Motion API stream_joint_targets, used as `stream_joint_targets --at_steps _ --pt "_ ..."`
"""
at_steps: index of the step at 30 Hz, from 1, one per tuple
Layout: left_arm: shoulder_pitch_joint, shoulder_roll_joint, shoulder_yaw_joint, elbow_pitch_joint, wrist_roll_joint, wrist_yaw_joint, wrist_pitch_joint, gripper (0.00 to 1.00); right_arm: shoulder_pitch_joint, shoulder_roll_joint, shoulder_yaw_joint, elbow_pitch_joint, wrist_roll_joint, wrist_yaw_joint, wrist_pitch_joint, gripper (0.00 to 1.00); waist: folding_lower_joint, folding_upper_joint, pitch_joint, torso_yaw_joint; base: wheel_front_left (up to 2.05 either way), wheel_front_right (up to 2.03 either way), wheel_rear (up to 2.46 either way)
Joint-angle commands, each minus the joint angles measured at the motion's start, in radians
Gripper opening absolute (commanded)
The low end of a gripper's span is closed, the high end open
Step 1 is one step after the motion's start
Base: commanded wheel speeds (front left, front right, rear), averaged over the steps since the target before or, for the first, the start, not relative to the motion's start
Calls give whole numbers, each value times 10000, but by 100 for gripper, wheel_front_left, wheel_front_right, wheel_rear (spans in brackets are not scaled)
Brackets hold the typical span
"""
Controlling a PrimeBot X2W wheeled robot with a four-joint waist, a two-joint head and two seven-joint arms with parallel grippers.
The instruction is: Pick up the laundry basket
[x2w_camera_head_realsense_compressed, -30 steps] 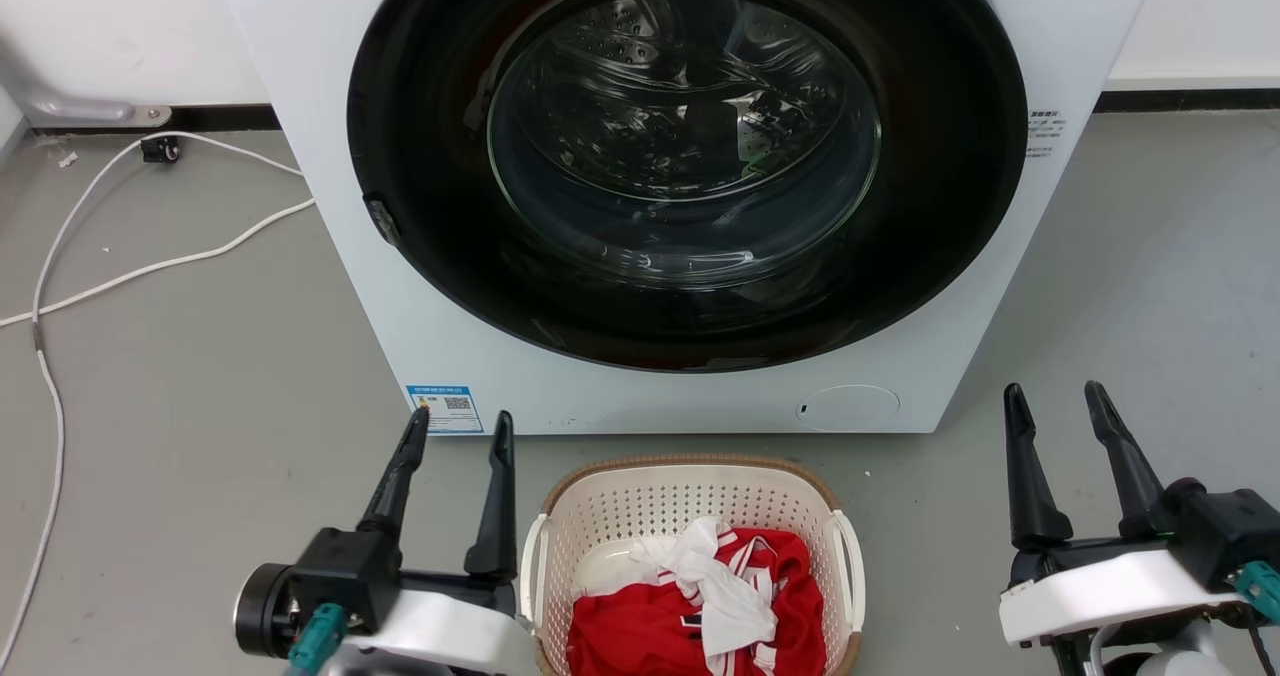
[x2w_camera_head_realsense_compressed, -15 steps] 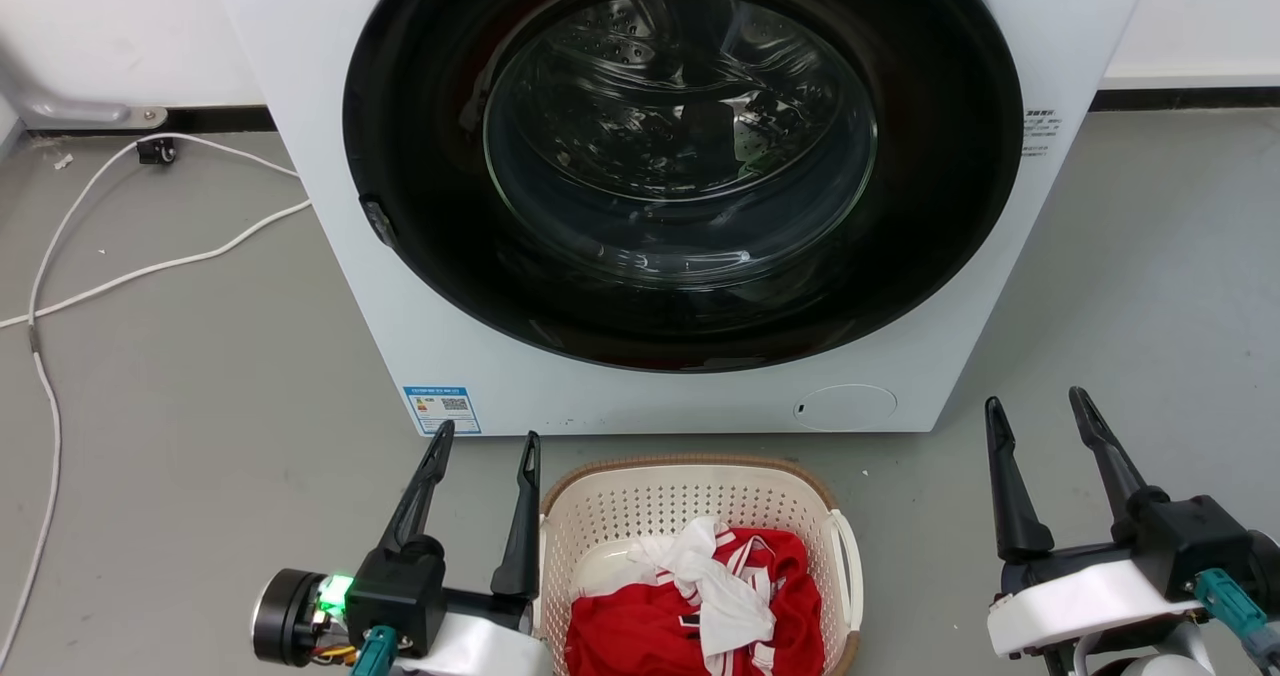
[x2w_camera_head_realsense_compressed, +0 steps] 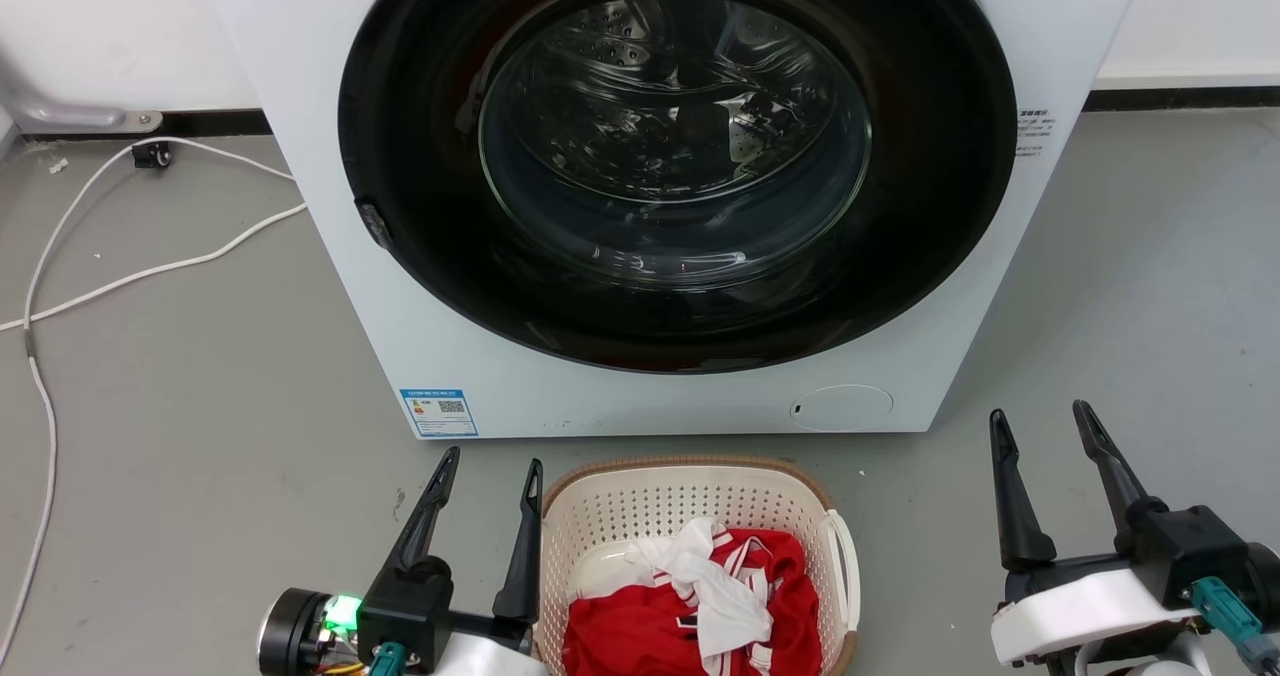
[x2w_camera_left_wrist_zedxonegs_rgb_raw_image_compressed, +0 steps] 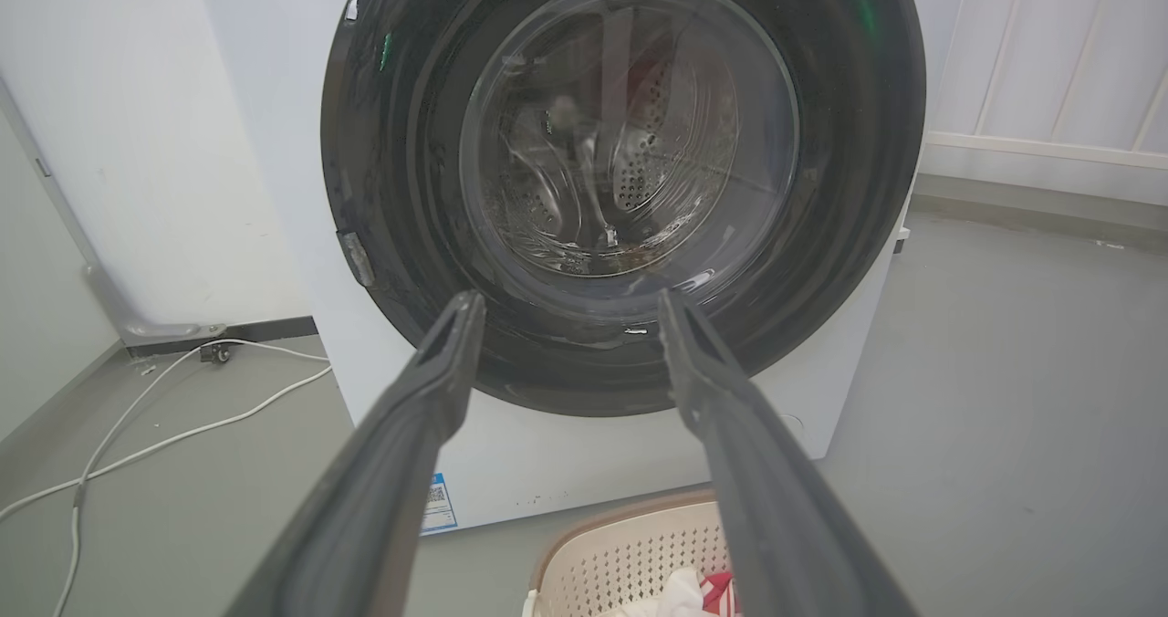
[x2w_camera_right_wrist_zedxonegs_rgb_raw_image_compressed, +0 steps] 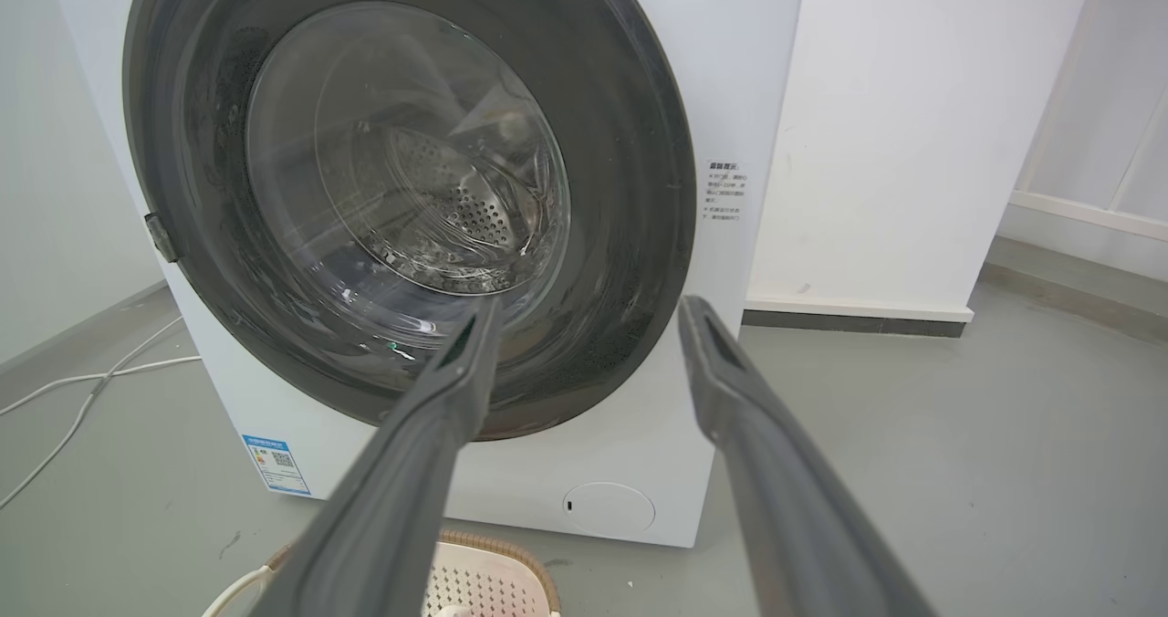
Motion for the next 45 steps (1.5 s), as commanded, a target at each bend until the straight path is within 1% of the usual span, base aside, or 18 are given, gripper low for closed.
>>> stream_joint_targets --at_steps 1,5,11,25,30,36,39,40,45 --pt "121 -68 61 -8 223 -85 -85 100 108 16 11 0 -135 -5 -90 100 0 0 11 -4 0 0 0" --pt "134 -187 257 -44 195 -385 -91 100 84 16 -9 -23 -6 -5 -92 100 0 0 46 3 0 0 0" --pt "134 -306 424 -15 324 -596 -85 100 92 16 -44 -67 85 -3 -92 100 0 0 64 27 0 0 0" --pt "153 -477 691 20 467 -845 -85 100 63 16 -16 -43 168 -5 -92 100 0 0 135 45 0 0 0" --pt "51 -510 762 125 411 -930 -83 100 -100 16 -19 -72 174 -5 -92 100 0 0 383 22 0 0 0" --pt "-314 -526 980 383 394 -1099 -85 100 -543 15 110 18 22 -5 -92 100 0 0 1392 -111 0 0 0" --pt "-594 -495 1132 624 456 -1190 -82 100 -837 16 176 23 -101 -5 -91 100 0 0 2119 -162 0 0 0" --pt "-810 -460 1259 903 481 -1192 -83 100 -967 15 153 130 -160 -5 -90 100 0 0 2578 -158 0 0 0" --pt "-1605 -308 1592 1604 494 -1296 -83 100 -1652 18 76 608 -392 -3 -30 100 0 0 3820 -113 0 0 0"
